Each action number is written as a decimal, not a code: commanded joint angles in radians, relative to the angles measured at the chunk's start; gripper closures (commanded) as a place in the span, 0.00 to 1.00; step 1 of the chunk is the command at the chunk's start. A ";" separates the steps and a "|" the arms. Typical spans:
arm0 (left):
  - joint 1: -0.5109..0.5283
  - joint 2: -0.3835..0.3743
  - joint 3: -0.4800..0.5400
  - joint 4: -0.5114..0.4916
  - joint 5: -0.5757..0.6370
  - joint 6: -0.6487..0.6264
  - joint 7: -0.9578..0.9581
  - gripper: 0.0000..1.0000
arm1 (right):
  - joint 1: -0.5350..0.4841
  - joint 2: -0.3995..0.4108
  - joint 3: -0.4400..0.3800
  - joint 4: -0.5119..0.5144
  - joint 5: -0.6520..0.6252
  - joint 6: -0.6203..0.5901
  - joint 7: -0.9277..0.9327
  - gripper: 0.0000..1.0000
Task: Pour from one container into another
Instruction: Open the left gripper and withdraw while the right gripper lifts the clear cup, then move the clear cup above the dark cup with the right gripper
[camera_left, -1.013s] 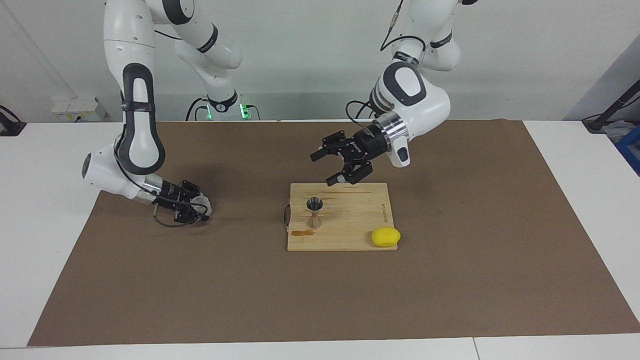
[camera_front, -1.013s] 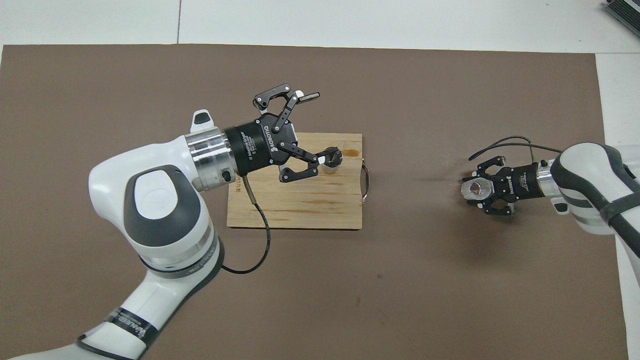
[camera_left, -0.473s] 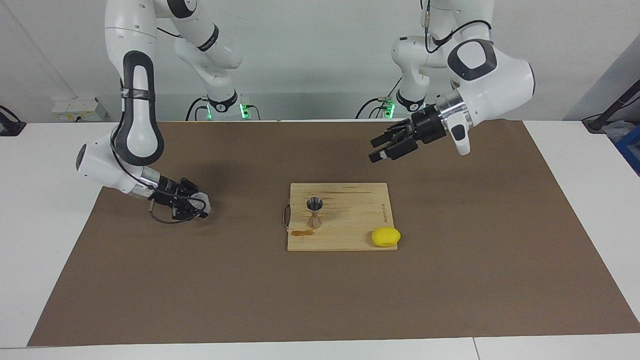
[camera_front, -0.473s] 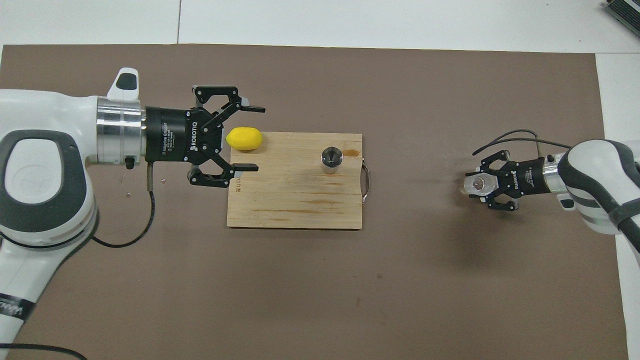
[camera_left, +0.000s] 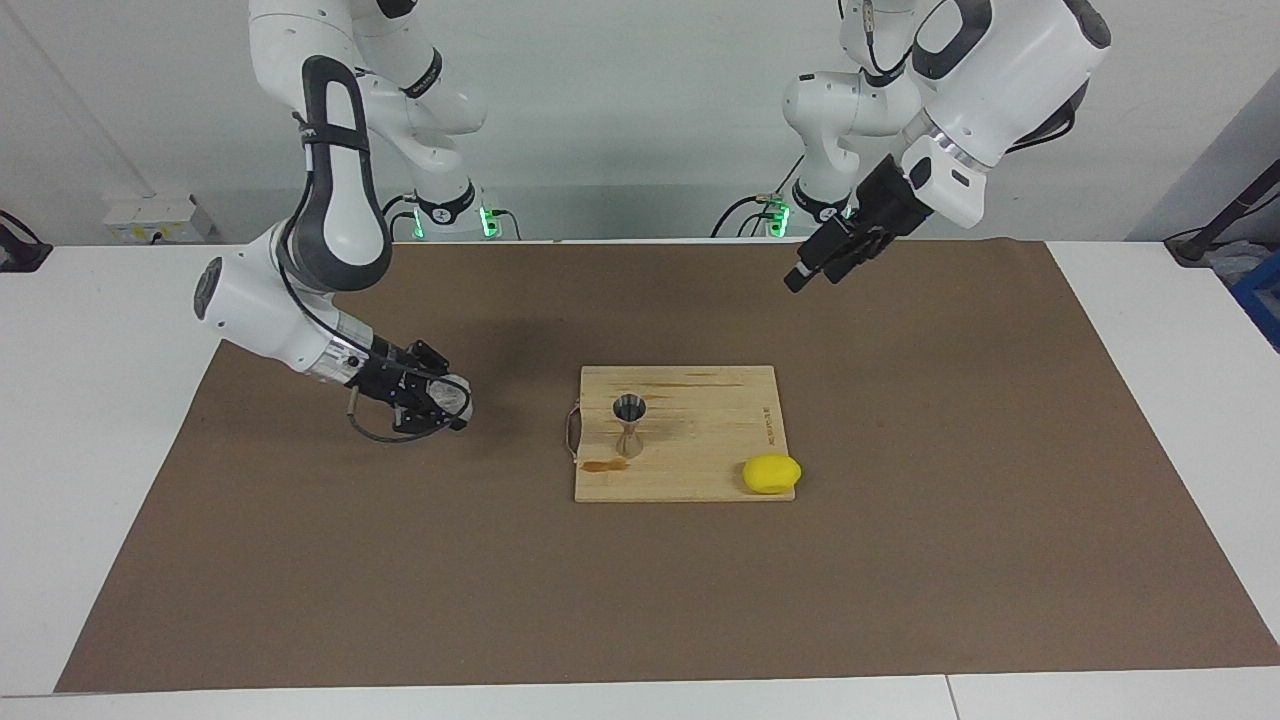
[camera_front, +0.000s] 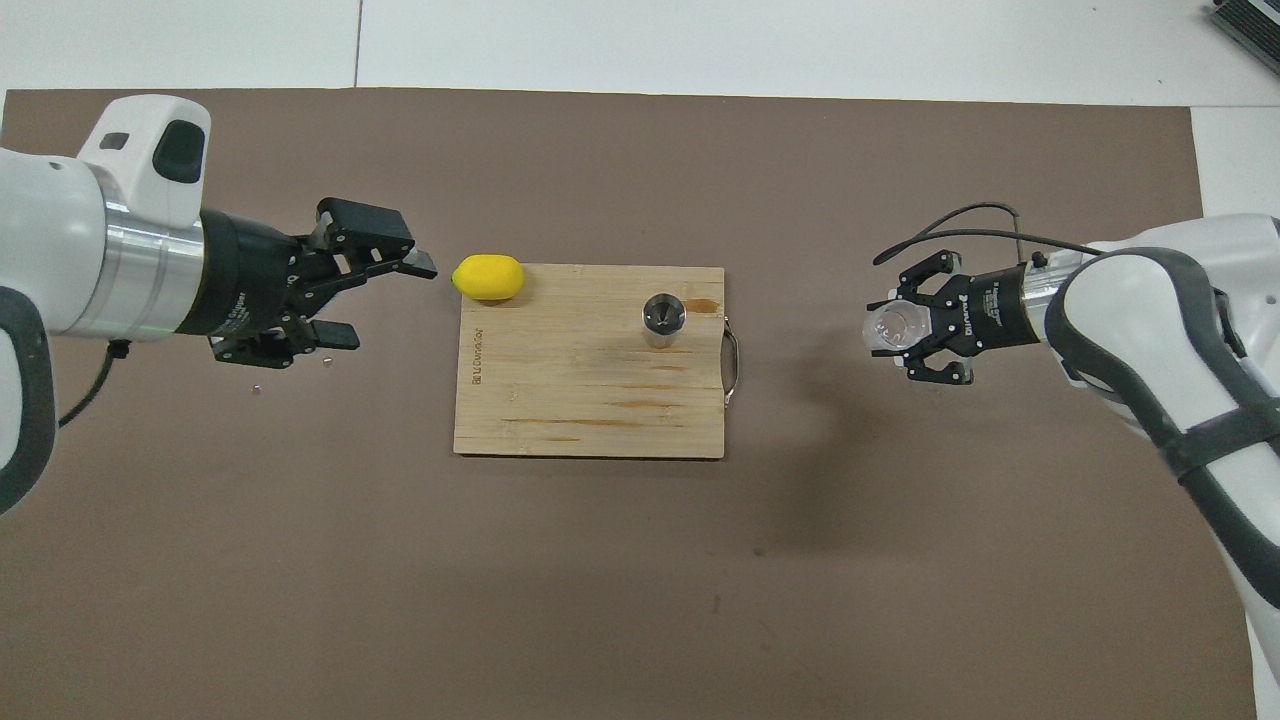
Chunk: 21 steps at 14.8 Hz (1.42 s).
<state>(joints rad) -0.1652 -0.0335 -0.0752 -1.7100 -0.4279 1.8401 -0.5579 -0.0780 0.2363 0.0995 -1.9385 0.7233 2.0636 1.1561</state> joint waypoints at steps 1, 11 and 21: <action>0.030 -0.005 0.002 0.007 0.168 -0.015 0.265 0.00 | 0.075 0.027 -0.003 0.084 -0.056 0.016 0.147 1.00; 0.075 0.001 0.034 0.087 0.457 -0.285 0.440 0.00 | 0.299 0.166 0.000 0.397 -0.412 0.018 0.644 1.00; 0.145 -0.009 -0.017 0.069 0.422 -0.249 0.447 0.00 | 0.435 0.230 0.000 0.517 -0.712 -0.068 0.683 1.00</action>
<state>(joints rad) -0.0445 -0.0356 -0.0826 -1.6406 0.0062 1.5890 -0.1265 0.3369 0.4419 0.0991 -1.4613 0.0889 2.0350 1.8203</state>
